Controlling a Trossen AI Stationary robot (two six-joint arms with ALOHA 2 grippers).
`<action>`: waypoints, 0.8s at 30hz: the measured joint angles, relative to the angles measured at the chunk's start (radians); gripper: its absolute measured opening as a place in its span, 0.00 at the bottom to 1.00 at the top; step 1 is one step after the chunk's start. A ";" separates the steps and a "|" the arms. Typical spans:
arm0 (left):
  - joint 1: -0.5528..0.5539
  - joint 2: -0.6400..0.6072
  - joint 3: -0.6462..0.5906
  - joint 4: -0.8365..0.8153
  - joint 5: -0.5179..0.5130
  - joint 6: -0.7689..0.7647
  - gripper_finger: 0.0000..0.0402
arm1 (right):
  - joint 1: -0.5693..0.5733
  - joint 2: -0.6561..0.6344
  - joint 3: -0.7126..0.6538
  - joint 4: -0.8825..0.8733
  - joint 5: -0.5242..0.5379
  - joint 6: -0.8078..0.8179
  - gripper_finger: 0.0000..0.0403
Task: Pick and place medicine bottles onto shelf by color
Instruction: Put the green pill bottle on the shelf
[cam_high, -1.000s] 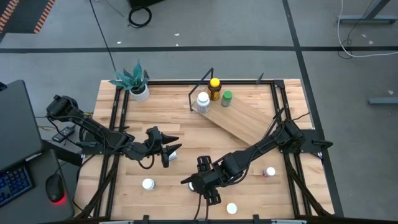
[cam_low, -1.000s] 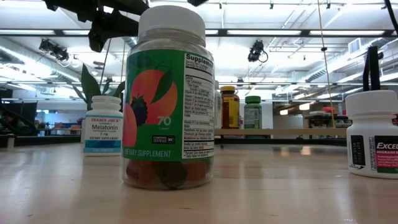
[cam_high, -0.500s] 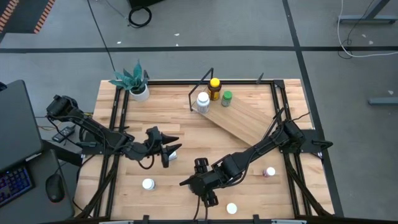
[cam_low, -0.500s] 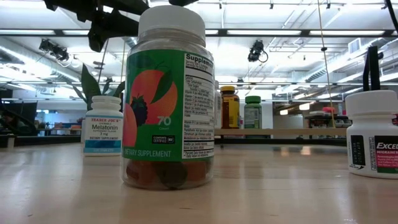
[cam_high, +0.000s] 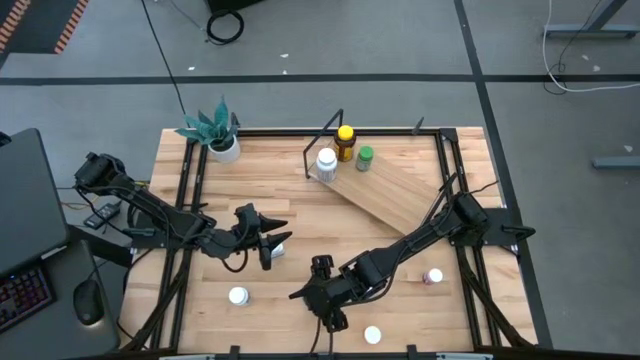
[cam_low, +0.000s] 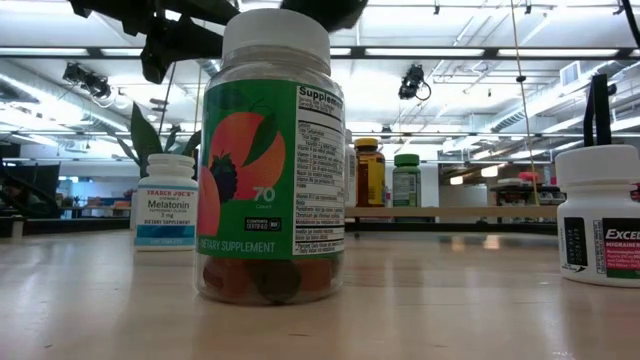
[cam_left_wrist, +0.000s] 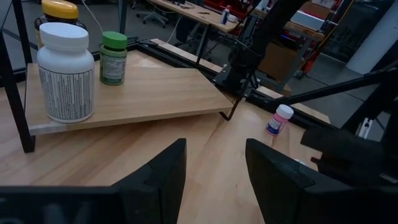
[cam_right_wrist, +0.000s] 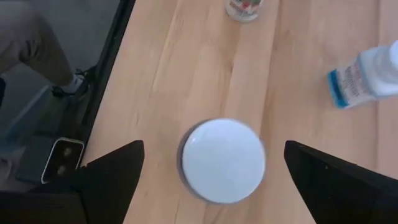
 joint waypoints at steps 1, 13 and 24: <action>0.000 0.000 0.000 0.000 0.000 0.000 0.43 | 0.000 0.000 0.000 0.002 0.007 -0.004 0.99; -0.003 0.000 0.000 0.000 0.000 0.000 0.43 | -0.020 0.000 -0.105 0.108 0.008 -0.005 0.98; -0.003 0.000 0.000 0.000 0.000 0.000 0.43 | -0.032 0.000 -0.133 0.123 0.007 -0.005 0.96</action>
